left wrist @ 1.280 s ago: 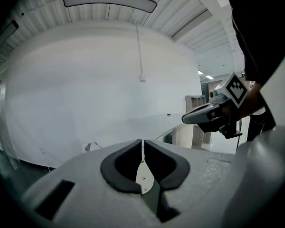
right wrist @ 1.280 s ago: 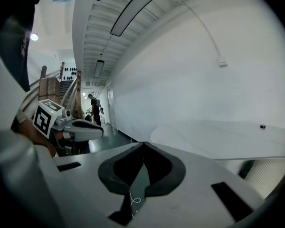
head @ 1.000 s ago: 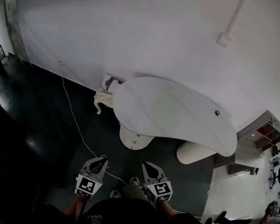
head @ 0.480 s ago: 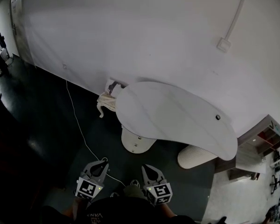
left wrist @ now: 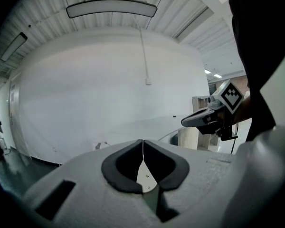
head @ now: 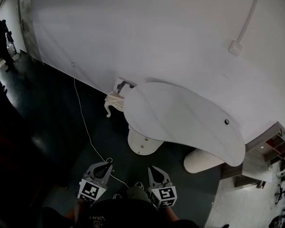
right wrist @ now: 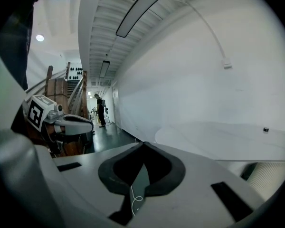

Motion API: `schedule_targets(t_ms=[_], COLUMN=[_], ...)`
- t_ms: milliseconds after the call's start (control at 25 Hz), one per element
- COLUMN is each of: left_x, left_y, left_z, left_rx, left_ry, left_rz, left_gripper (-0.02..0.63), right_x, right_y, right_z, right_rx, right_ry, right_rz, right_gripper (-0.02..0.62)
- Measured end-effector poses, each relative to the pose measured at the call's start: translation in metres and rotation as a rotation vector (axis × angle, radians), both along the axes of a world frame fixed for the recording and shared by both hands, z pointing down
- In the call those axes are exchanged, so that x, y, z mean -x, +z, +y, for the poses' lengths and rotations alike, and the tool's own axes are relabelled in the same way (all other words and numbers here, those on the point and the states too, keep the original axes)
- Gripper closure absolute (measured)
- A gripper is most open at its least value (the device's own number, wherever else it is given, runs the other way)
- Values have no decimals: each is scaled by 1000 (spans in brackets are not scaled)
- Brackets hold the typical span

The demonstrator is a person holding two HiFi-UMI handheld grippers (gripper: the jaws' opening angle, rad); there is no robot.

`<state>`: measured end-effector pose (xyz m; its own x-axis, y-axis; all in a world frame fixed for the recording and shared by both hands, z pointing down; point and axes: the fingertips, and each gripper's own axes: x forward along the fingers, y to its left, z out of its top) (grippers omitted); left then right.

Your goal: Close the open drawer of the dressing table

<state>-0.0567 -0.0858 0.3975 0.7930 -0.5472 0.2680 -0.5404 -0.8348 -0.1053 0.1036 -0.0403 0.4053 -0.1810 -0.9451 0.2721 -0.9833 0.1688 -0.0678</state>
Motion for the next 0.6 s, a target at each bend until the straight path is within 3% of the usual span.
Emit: schedule_targets(t_ms=[600], left_x=[-12], left_y=[8], left_z=[10], left_rx=[-56], left_ry=[44], left_rz=[-15], left_gripper=[586], right_x=[-6], right_y=[4], right_z=[10], right_rx=[-1], right_ry=[2], right_rz=[-3], right_gripper=[594])
